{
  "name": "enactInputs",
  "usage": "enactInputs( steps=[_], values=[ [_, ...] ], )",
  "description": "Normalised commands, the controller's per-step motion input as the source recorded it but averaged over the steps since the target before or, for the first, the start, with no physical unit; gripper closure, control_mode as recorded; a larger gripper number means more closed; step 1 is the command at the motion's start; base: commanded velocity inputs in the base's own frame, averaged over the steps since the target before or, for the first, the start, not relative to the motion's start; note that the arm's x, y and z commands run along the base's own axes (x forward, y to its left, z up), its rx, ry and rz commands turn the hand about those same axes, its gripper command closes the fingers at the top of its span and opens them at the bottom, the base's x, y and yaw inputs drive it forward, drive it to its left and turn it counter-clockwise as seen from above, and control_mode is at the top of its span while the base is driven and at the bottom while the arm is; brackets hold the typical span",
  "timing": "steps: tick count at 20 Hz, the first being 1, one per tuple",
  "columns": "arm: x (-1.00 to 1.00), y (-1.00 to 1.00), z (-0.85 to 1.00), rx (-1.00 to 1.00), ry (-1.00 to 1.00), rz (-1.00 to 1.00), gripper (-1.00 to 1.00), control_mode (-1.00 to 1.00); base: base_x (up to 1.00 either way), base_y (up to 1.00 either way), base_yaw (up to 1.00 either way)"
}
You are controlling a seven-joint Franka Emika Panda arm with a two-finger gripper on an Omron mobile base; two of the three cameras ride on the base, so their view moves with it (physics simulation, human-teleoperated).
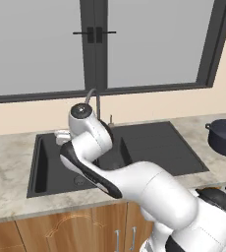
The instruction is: Dump the lemon from the pot into the sink. Then turn on the water and wash the lemon. Then turn off the water and put the lemon back in the pot.
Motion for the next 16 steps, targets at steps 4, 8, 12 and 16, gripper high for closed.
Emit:
enactInputs(
  steps=[4, 8, 12, 16],
  values=[
    [0.61, 0.25, -0.49, 0.07, 0.0, 0.01, 1.0, -1.0, 0.0, 0.0, 0.0],
    [0.64, 0.11, -0.52, 0.03, 0.03, 0.03, 1.0, -1.0, 0.0, 0.0, 0.0],
    [0.42, 0.01, -0.34, 0.0, 0.1, 0.0, 1.0, -1.0, 0.0, 0.0, 0.0],
    [0.24, 0.0, -0.17, 0.0, 0.01, 0.0, 1.0, -1.0, 0.0, 0.0, 0.0]
  ],
)
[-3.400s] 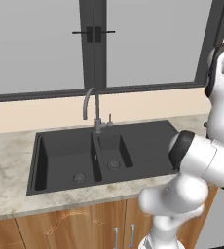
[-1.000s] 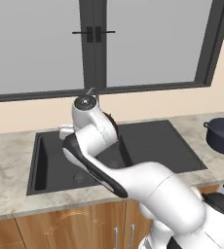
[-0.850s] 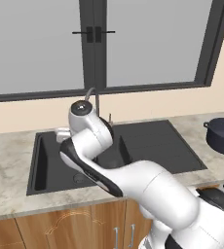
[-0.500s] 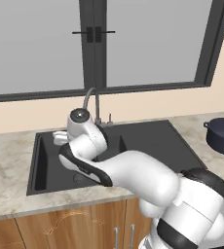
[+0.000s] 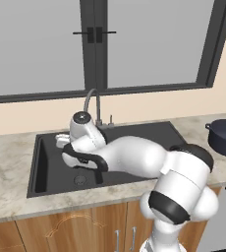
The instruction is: Dump the lemon from the pot into the sink. Then turn on the water and wash the lemon. Then turn off the water and put the lemon back in the pot.
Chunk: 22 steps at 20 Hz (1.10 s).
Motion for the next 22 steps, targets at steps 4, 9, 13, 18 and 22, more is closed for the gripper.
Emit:
enactInputs(
  steps=[4, 9, 13, 18, 22],
  values=[
    [0.14, 0.0, -0.42, 0.0, 0.01, 0.0, 1.0, -1.0, 0.0, 0.0, 0.0],
    [0.14, 0.0, -0.46, 0.0, 0.07, -0.02, 1.0, -1.0, 0.0, 0.0, 0.0],
    [0.18, 0.0, -0.45, 0.0, 0.15, -0.03, 1.0, -1.0, 0.0, 0.0, 0.0],
    [0.03, -0.06, -0.33, -0.04, 0.14, -0.05, 1.0, -1.0, 0.0, 0.0, 0.0],
    [0.06, 0.0, -0.17, -0.04, 0.08, -0.05, 1.0, -1.0, 0.0, 0.0, 0.0]
  ],
)
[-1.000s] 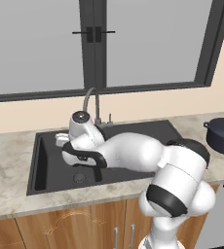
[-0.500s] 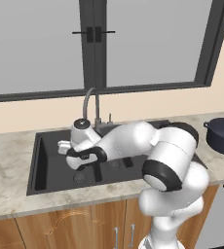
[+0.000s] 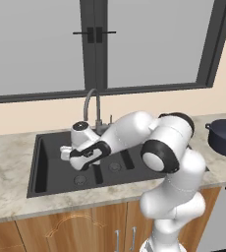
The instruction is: Dump the lemon from the pot into the sink. Then turn on the water and wash the lemon. Then turn off the water and put the lemon back in the pot.
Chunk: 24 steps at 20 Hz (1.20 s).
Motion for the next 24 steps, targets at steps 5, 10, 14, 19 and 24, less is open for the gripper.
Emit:
enactInputs(
  steps=[5, 10, 14, 19, 24],
  values=[
    [0.05, -0.02, -0.28, -0.02, 0.05, -0.03, 1.0, -1.0, 0.0, 0.0, 0.0],
    [0.11, -0.11, -0.45, 0.0, 0.04, 0.0, 1.0, -1.0, 0.0, 0.0, 0.0],
    [0.16, 0.0, -0.33, 0.0, 0.0, 0.0, 1.0, -1.0, 0.0, 0.0, 0.0],
    [0.39, 0.0, -0.28, 0.0, 0.01, 0.0, 1.0, -1.0, 0.0, 0.0, 0.0],
    [0.34, 0.03, -0.18, 0.0, 0.0, -0.04, 1.0, -1.0, 0.0, 0.0, 0.0]
  ],
)
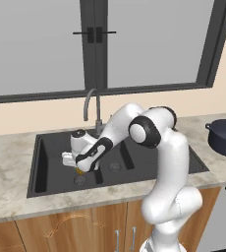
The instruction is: Dump the lemon from the pot into the sink. Then turn on the water and wash the lemon. Then turn off the water and put the lemon back in the pot.
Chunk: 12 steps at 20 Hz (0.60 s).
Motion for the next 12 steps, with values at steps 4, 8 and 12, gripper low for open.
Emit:
enactInputs(
  steps=[4, 8, 12],
  values=[
    [0.4, 0.12, -0.26, 0.0, 0.0, -0.07, 1.0, -1.0, 0.0, 0.0, 0.0],
    [0.35, 0.11, -0.34, 0.0, 0.0, -0.05, 1.0, -1.0, 0.0, 0.0, 0.0],
    [0.28, 0.2, -0.35, 0.0, -0.03, -0.02, 1.0, -1.0, 0.0, 0.0, 0.0]
  ],
)
